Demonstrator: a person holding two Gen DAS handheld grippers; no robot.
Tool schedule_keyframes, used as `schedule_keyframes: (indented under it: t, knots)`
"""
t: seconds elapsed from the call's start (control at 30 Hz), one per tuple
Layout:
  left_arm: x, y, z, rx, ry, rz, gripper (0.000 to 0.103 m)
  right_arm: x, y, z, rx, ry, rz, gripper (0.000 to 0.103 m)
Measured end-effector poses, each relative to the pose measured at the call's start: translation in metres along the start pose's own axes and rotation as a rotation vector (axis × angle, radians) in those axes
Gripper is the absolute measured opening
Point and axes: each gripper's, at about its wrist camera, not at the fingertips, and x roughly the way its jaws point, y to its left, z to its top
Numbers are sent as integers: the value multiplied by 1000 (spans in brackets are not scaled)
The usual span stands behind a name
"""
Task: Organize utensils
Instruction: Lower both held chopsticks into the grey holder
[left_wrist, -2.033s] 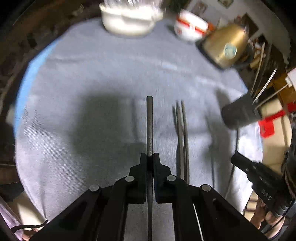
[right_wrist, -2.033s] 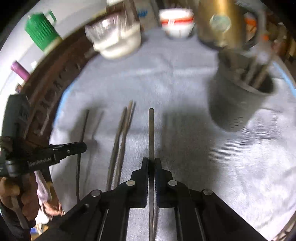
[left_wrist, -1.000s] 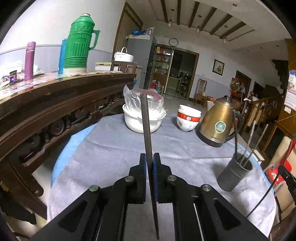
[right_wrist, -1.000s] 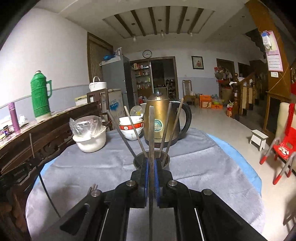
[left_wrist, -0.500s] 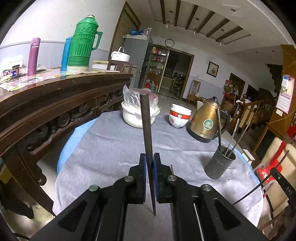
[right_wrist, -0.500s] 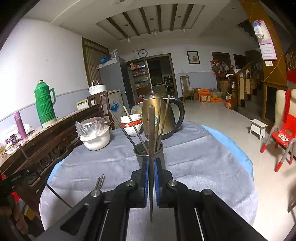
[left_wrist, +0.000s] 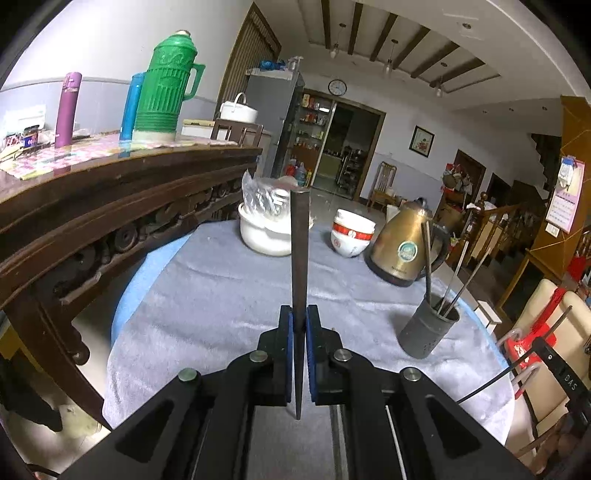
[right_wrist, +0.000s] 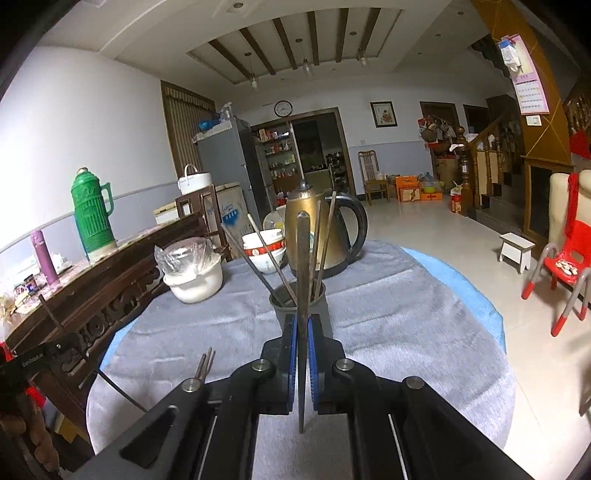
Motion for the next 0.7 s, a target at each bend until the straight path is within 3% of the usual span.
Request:
schedule_keyframes:
  t: [0.27,0.53,0.7]
  knots:
    - [-6,-14,33,-47,-39,-92,7,-11,-3,39,20,-85,36,6]
    - [5,-54,86,-94,-69,-273,7,-14,-6,100,34,-207,61,6]
    - [26,-87,110,-84,-77,-352,7,4,-10,127,41,-238,55,6]
